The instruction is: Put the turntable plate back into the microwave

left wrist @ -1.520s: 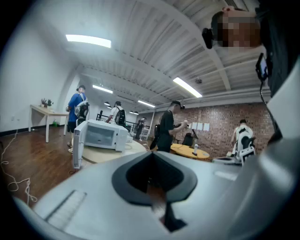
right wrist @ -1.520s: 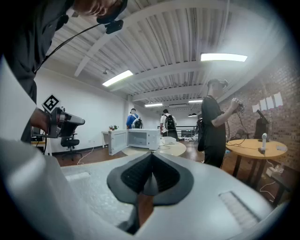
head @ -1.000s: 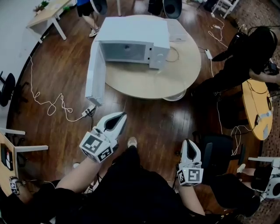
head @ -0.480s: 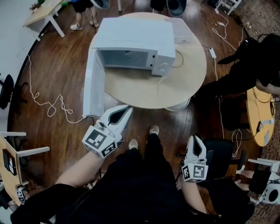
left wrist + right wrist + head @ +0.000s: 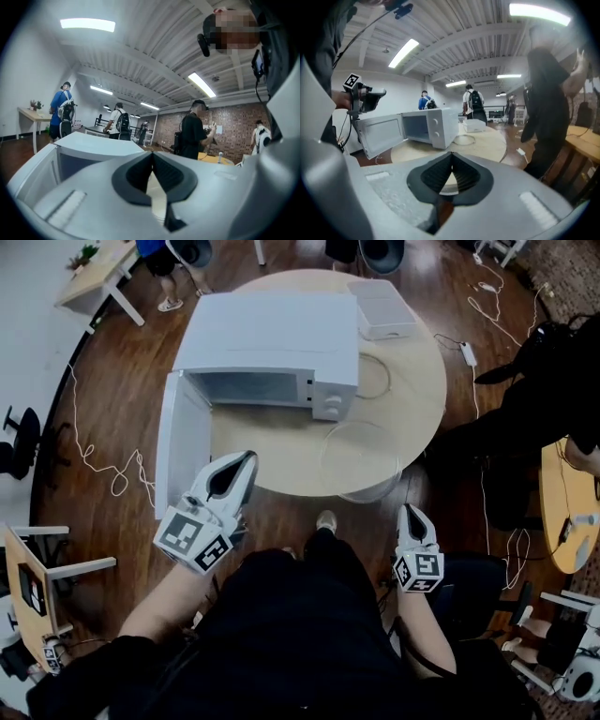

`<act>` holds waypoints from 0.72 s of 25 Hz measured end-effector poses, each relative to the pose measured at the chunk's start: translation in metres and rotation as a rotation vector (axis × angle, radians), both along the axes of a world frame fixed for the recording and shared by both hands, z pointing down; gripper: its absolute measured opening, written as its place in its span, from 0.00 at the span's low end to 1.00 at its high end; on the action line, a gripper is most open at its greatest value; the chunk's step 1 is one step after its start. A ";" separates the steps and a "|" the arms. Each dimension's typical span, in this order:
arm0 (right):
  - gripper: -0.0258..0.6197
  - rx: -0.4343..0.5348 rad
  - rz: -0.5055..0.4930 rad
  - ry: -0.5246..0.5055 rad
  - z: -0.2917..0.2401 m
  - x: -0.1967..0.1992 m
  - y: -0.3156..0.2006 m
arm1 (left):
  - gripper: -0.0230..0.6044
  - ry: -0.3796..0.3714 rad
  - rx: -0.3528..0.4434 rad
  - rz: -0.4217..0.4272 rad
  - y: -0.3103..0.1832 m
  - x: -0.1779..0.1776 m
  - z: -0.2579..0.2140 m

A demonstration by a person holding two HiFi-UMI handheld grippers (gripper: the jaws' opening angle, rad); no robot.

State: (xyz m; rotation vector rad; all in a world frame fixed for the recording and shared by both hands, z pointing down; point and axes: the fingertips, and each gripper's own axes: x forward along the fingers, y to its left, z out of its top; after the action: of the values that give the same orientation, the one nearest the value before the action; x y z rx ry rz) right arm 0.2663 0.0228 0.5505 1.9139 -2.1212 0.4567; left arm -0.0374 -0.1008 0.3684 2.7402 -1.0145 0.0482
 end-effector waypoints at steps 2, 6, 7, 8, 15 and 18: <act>0.04 -0.078 -0.010 -0.080 0.035 0.012 -0.009 | 0.04 -0.028 0.011 -0.007 -0.013 0.010 -0.008; 0.20 -0.198 -0.008 -0.334 0.089 0.020 -0.021 | 0.04 -0.031 -0.006 -0.038 -0.038 0.025 -0.018; 0.31 -0.230 0.006 -0.396 0.100 0.021 -0.025 | 0.04 -0.018 -0.029 -0.046 -0.043 0.026 -0.018; 0.38 -0.255 0.032 -0.452 0.109 0.021 -0.027 | 0.04 -0.010 -0.050 -0.047 -0.046 0.026 -0.017; 0.45 -0.245 0.252 -0.882 0.153 0.026 -0.049 | 0.04 -0.051 -0.049 -0.022 -0.074 0.012 -0.023; 0.45 -0.225 0.316 -1.042 0.168 0.017 -0.051 | 0.04 -0.075 -0.055 -0.024 -0.082 0.002 -0.024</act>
State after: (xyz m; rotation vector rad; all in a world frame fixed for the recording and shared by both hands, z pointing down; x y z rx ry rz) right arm 0.2837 -0.0281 0.7186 2.0957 -2.0534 2.0174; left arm -0.0358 -0.1823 0.3441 2.6941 -1.0497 0.1737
